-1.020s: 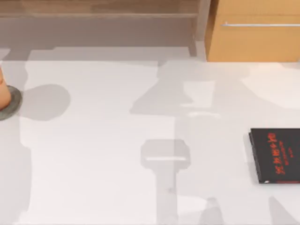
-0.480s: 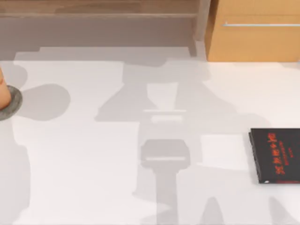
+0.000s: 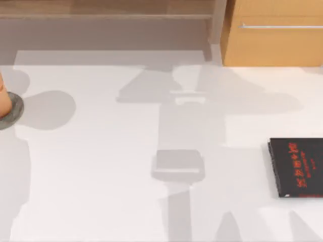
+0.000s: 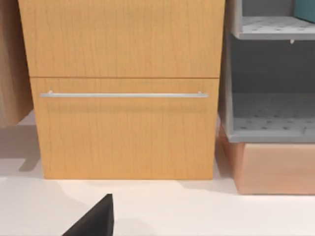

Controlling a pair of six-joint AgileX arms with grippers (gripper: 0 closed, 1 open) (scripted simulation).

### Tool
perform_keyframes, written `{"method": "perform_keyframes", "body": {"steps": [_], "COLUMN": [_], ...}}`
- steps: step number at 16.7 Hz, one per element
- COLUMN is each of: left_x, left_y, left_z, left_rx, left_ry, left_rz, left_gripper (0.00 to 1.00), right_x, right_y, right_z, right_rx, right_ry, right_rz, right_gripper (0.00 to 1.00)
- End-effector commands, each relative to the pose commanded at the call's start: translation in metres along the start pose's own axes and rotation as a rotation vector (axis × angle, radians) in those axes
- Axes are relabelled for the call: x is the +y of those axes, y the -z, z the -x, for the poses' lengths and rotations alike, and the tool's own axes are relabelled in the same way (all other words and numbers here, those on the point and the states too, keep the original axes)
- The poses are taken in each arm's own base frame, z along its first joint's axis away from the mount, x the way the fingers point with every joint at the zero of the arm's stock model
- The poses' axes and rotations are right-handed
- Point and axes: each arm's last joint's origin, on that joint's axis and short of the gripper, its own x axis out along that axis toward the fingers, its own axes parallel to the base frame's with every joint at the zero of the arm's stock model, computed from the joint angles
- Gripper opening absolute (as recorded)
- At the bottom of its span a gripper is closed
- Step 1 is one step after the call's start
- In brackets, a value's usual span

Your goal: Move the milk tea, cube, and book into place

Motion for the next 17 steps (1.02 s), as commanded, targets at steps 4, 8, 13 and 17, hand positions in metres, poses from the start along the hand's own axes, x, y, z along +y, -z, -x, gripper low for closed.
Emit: {"method": "perform_keyframes", "body": {"steps": [4,8,13,17], "left_x": [0.0,-0.003,-0.003,-0.003], "left_y": [0.003,0.015,0.021,0.021], "left_z": [-0.03,-0.052,-0.055,-0.055], "left_rx": [-0.003,0.021,0.036,0.036], "left_ry": [-0.004,-0.005,-0.006,-0.006], "left_rz": [0.004,0.038,0.05,0.05], "left_gripper": [0.0,0.0,0.0,0.23], "right_x": [0.0,0.0,0.0,0.0], "right_y": [0.0,0.0,0.0,0.0], "right_z": [0.0,0.0,0.0,0.0], "right_rx": [0.0,0.0,0.0,0.0], "right_ry": [0.0,0.0,0.0,0.0], "right_rz": [0.0,0.0,0.0,0.0], "right_gripper": [1.0,1.0,1.0,1.0]}}
